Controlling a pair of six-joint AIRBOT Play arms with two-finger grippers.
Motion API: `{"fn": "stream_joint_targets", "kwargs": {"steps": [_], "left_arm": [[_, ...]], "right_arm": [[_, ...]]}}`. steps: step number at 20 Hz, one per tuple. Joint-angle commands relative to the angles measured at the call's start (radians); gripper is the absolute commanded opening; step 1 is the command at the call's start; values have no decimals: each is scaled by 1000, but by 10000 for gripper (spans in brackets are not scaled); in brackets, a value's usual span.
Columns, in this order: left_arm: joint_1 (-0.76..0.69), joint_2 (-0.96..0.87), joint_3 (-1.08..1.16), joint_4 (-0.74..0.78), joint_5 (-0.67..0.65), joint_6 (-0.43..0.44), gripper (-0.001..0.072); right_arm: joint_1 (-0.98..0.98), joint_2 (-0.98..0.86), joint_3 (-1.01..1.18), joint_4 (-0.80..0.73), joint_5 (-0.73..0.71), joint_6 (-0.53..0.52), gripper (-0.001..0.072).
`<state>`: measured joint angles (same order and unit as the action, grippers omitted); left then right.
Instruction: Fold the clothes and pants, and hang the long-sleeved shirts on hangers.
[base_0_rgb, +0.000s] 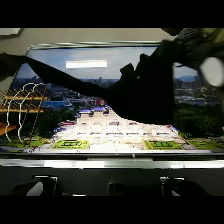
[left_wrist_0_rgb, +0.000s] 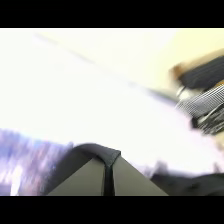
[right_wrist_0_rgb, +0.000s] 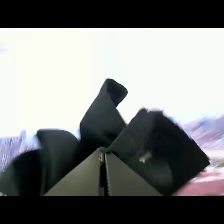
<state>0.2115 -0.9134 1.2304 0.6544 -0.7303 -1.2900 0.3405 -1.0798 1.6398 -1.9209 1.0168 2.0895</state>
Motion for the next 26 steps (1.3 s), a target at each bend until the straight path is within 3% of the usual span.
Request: {"fn": "stream_joint_targets", "kwargs": {"steps": [1, 7, 9, 11, 16, 20, 22, 24, 26], "left_arm": [[1, 235, 0, 8, 64, -6, 32], [1, 438, 0, 231, 117, -253, 32], [1, 431, -8, 248, 116, -263, 32], [1, 399, -30, 248, 110, -263, 32], [-1, 239, -101, 248, 111, -255, 32], [-3, 55, -130, 247, 110, -255, 33], [-17, -45, -130, 248, 110, -255, 32], [-39, -131, -130, 248, 110, -255, 33], [-64, -199, -130, 247, 111, -255, 33]], "right_arm": [[0, 232, 0, -104, 87, 0, 47], [0, 464, 0, -127, 96, 80, 47], [0, 439, 0, -168, 95, 97, 47], [0, 361, 0, -242, 93, 127, 47], [0, 26, 0, -367, -23, 322, 48], [0, -265, 0, -360, -136, 608, 49], [0, -379, 0, -276, -135, 728, 61], [0, -457, 0, -134, -132, 732, 139], [0, -480, 0, -29, -129, 684, 322]]}}
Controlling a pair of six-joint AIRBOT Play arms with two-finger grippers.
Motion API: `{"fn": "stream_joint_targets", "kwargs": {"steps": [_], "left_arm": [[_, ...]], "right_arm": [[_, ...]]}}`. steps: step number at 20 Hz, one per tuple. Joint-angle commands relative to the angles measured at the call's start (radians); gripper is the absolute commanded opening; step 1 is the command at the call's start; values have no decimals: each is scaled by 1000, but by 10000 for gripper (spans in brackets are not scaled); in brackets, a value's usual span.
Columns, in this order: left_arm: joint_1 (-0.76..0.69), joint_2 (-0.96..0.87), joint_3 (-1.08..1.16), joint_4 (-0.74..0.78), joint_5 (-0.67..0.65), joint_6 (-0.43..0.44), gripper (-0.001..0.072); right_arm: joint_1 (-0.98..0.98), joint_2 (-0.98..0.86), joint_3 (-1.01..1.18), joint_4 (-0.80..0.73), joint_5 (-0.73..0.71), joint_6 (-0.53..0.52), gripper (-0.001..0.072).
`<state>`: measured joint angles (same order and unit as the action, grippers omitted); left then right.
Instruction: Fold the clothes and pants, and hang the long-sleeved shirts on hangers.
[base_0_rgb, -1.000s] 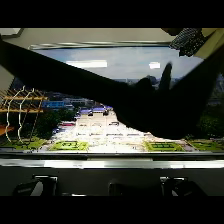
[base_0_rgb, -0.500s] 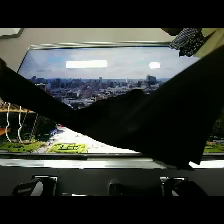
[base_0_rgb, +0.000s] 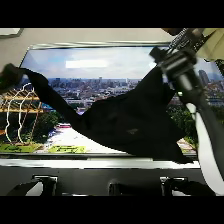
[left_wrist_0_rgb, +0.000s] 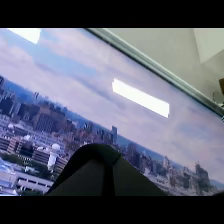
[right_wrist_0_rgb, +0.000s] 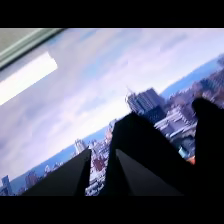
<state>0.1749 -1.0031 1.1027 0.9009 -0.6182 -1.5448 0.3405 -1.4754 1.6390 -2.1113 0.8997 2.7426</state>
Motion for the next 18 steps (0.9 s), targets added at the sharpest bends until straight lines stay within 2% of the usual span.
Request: {"fn": "stream_joint_targets", "kwargs": {"steps": [1, 2, 3, 5, 8, 9, 12, 14, 16, 18], "left_arm": [[-38, -133, -3, 1, -2, 0, 33], [-47, -149, -3, 0, -1, 0, 33], [-51, -158, -3, 1, -2, 0, 32], [-50, -159, -3, 1, -2, 0, 33], [-50, -158, -3, 1, -21, 0, 33], [-50, -158, -3, 1, -33, 0, 33], [-50, -160, -3, 2, -72, 0, 33], [-50, -164, -3, 2, -89, 0, 33], [-50, -165, -4, 2, -100, 0, 33], [-50, -165, -5, 2, -101, 0, 33]], "right_arm": [[-1, -72, 1, 184, -11, -23, 435], [-11, -48, 1, 201, -8, -92, 494], [-37, -9, 1, 246, 7, -167, 514], [-140, 96, 1, 344, 72, -312, 609], [-366, 265, 1, 422, 276, -591, 626], [-446, 307, 1, 435, 359, -674, 661], [-706, 381, -7, 552, 564, -922, 665], [-883, 388, -63, 697, 634, -1034, 666], [-1031, 389, -198, 865, 629, -1077, 665], [-1100, 389, -389, 961, 609, -1139, 664]]}}
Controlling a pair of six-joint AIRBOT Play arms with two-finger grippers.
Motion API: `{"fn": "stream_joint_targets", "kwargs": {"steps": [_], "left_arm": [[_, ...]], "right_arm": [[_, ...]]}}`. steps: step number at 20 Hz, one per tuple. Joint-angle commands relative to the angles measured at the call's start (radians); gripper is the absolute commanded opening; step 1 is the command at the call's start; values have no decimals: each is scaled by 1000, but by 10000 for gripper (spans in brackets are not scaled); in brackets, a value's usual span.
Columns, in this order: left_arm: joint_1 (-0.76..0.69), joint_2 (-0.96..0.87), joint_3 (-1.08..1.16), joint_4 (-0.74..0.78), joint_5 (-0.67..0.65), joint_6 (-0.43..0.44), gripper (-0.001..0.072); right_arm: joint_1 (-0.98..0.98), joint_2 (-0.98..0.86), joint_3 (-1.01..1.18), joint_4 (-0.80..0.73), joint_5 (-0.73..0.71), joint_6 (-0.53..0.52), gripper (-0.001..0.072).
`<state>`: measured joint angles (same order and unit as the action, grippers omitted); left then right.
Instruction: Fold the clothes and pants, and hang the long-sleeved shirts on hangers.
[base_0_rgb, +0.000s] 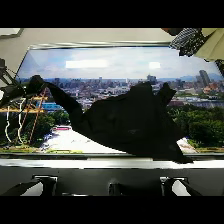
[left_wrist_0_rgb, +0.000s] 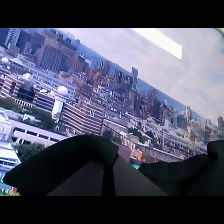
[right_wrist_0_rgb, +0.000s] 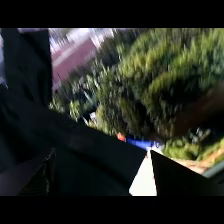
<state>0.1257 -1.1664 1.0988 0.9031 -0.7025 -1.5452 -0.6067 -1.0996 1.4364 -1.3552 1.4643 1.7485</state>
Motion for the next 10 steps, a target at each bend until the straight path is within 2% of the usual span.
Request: {"fn": "stream_joint_targets", "kwargs": {"steps": [1, 5, 10], "left_arm": [[-1, -2, -1, 0, -18, 0, 33], [-1, -2, -1, 0, -21, 0, 33], [-1, -2, -1, 0, -20, 0, 33]], "right_arm": [[-158, 13, -276, 211, 42, -170, 664], [-156, 13, -589, 245, -39, -264, 664], [-156, 3, -785, 246, -176, -318, 663]]}}
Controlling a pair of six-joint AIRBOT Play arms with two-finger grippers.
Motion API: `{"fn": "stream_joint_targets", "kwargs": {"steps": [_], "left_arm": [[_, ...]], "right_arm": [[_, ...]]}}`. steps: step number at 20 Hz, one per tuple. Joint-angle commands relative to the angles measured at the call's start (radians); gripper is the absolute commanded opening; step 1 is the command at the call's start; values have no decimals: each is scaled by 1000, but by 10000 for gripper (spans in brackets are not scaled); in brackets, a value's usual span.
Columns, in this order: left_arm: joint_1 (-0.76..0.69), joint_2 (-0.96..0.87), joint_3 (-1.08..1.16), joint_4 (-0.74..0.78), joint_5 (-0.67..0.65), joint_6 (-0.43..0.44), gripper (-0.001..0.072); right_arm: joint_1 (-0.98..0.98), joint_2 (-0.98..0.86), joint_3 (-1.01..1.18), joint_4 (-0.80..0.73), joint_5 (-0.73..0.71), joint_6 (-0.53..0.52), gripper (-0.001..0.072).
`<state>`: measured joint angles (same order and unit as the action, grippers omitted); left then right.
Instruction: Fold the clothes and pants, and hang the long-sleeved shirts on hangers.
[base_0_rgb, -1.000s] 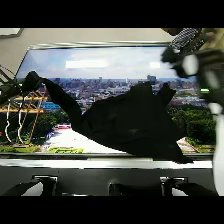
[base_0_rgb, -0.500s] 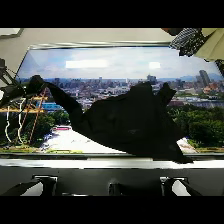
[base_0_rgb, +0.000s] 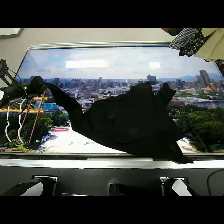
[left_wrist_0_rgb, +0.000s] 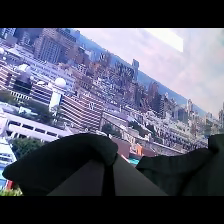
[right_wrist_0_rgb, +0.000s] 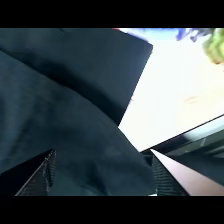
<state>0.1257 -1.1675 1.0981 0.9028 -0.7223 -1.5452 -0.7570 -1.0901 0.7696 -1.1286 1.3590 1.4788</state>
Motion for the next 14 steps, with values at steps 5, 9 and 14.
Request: {"fn": "stream_joint_targets", "kwargs": {"steps": [5, 9, 14], "left_arm": [[-1, 0, 0, 0, 0, 0, 33], [-1, 0, 0, 0, 0, 0, 33], [-1, 0, 0, 0, 0, 0, 33]], "right_arm": [[-5, -54, -207, 88, -95, -133, 661], [-5, -99, -210, 156, -128, -142, 562], [-5, -108, -210, 422, -63, -290, 45]]}}
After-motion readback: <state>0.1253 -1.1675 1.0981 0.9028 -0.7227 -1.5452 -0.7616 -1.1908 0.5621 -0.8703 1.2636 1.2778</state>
